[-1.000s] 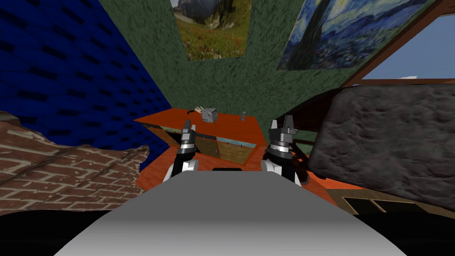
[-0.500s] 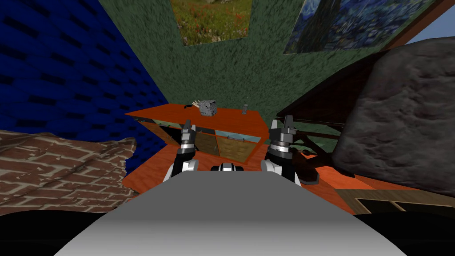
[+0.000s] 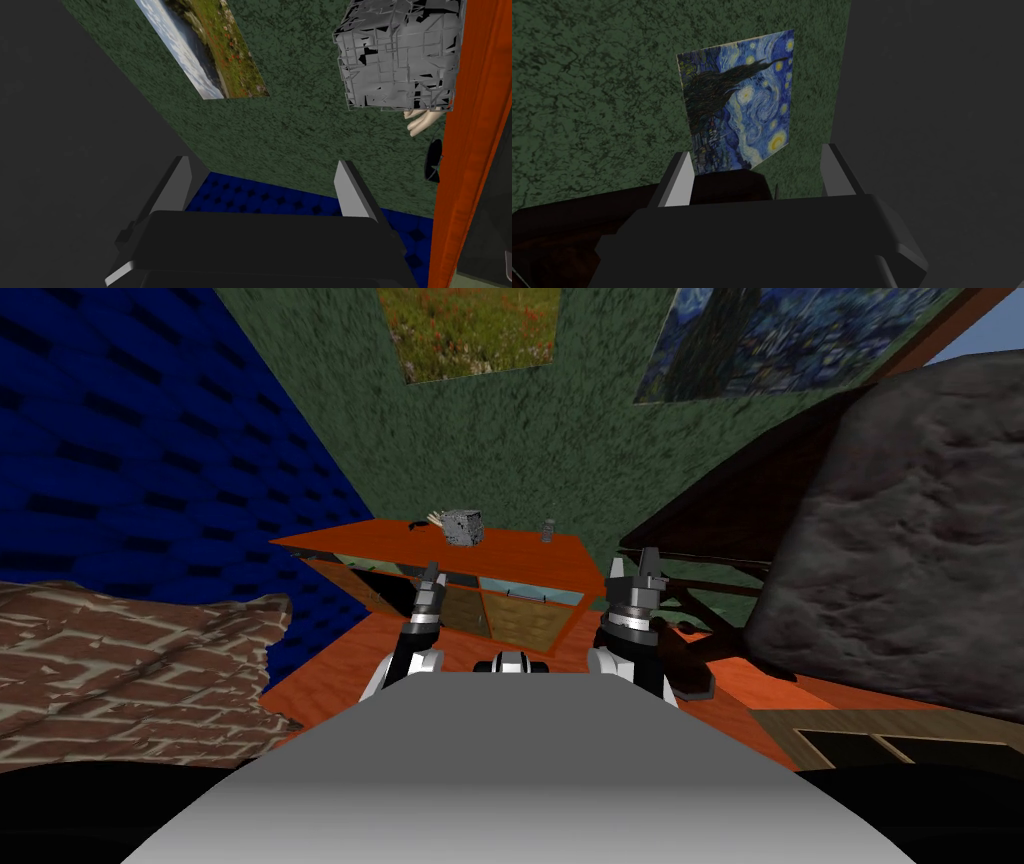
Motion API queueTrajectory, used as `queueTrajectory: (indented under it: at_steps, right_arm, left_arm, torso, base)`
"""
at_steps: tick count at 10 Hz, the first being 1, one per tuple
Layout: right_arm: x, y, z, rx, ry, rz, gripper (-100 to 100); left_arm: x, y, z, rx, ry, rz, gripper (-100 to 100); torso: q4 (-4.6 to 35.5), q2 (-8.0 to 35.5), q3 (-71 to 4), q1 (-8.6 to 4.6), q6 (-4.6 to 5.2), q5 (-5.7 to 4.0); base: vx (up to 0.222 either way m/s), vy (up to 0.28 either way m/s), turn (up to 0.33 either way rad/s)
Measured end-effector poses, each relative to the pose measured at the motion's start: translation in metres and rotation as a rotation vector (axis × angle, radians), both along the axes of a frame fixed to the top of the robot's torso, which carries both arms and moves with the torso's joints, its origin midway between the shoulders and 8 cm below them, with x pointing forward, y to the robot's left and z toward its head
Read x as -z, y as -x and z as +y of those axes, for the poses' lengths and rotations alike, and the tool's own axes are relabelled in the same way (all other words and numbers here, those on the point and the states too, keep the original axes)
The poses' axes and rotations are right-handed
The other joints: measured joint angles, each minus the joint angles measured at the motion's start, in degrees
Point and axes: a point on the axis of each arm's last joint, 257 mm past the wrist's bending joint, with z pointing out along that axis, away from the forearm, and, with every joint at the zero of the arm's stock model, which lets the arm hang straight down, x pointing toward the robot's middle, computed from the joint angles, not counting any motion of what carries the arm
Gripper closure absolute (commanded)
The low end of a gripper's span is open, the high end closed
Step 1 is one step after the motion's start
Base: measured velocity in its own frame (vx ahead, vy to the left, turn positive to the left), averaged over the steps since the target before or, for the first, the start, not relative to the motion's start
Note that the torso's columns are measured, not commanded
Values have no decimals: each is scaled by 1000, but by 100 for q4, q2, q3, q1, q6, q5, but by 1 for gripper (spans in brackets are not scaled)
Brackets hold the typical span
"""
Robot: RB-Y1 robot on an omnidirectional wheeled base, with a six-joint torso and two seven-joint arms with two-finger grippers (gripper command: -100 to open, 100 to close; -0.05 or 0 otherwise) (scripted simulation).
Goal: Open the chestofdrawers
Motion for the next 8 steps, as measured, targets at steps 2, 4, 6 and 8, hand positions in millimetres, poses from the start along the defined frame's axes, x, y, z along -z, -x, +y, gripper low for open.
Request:
queueTrajectory:
  at_steps: [2,4,6,8]
  right_arm:
    - [0,0,0,0,0,0,0]
    - [0,0,0,0,0,0,0]
    - [0,0,0,0,0,0,0]
    - [0,0,0,0,0,0,0]
  left_arm:
    - [20,-9,-4,5,-22,54,-100]
    - [39,-18,-4,1,-27,98,-100]
    - [60,-23,-6,-6,-25,146,-100]
    - [77,-30,-3,-10,-26,190,-100]
  torso:
    - [1,1,0,1,0,0]
    - [-1,-4,-3,31,-1,8]
    - [0,0,-1,20,-1,5]
    - [0,-2,-2,13,0,3]
  base:
    - [-14,-135,-31]
    - [-5,-91,-32]
    - [-2,-104,-36]
    - [-8,-105,-29]
